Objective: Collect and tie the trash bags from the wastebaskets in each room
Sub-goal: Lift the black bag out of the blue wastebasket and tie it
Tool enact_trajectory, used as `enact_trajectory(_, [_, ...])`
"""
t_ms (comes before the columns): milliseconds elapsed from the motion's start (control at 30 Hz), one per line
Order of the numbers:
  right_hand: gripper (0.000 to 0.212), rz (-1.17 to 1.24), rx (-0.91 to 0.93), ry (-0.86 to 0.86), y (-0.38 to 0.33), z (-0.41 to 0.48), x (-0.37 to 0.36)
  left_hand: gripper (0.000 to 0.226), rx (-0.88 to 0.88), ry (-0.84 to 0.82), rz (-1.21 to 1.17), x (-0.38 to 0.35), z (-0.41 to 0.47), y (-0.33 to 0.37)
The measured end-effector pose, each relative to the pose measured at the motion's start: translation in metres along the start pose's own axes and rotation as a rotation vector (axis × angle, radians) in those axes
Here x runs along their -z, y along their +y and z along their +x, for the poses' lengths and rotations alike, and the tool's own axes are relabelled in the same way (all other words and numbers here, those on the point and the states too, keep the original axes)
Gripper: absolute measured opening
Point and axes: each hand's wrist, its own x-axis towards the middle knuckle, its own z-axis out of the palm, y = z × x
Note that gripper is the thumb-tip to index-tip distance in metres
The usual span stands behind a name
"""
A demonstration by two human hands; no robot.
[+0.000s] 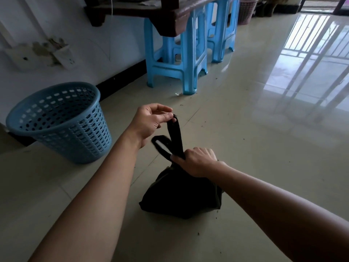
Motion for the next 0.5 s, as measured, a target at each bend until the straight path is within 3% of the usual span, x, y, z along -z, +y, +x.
enact_trajectory(100, [0.059, 0.096, 0.024, 0.038, 0.006, -0.001, -0.005, 0.024, 0.099, 0.143, 0.099, 0.006, 0.008, -0.024])
enact_trajectory(167, [0.057, 0.160, 0.034, 0.037, 0.013, 0.000, -0.003, 0.043, 0.285, 0.152, 0.155, 0.008, 0.003, -0.046])
enact_trajectory(267, [0.055, 0.240, 0.054, 0.035, 0.017, 0.002, -0.001, 0.034, 0.494, 0.089, -0.136, -0.003, -0.010, -0.070])
enact_trajectory(367, [0.050, 0.458, -0.051, 0.049, 0.014, 0.002, -0.003, 0.003, 0.459, 0.319, -0.444, -0.013, -0.009, -0.074])
enact_trajectory(500, [0.028, 0.923, -0.303, 0.100, 0.025, 0.007, 0.002, 0.011, 0.452, 0.541, -0.756, -0.015, -0.007, -0.073])
